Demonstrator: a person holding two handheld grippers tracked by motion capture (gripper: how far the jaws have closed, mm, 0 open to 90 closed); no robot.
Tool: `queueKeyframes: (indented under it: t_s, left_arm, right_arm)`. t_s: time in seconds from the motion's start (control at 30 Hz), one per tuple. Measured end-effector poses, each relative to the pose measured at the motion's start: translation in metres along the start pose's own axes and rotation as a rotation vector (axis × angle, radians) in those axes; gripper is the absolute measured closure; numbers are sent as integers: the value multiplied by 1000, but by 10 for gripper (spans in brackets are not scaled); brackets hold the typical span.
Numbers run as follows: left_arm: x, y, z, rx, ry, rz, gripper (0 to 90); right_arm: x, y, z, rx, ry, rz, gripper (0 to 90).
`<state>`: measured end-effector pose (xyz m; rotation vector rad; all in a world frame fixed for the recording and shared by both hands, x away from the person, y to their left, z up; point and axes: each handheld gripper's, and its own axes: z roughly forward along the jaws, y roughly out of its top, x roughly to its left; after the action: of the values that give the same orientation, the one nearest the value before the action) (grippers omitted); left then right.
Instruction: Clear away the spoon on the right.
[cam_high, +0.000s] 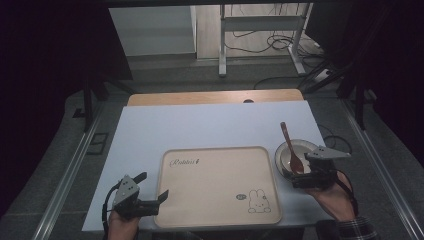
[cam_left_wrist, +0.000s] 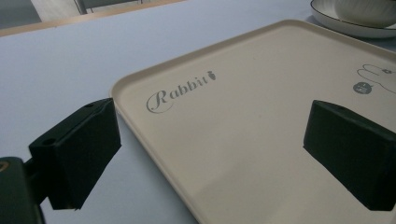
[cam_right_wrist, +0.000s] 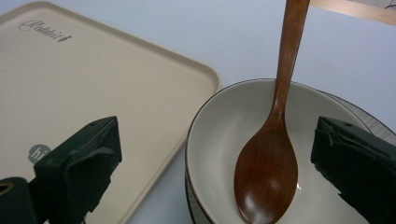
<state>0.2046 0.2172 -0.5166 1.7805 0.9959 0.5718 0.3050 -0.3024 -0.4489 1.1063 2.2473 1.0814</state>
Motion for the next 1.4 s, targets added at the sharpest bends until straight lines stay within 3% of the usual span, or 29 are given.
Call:
queueKeyframes:
  t_s: [0.33, 0.8, 1.4]
  left_arm:
    - [0, 0, 0, 2, -1, 1, 34]
    - [0, 0, 0, 3, 0, 1, 33]
    - [1, -1, 1, 6, -2, -6, 33]
  right_arm:
    - [-9, 8, 9, 43, -6, 14, 126]
    - [-23, 34, 21, 81, -61, -4, 264]
    - [-45, 60, 48, 146, -97, 9, 424]
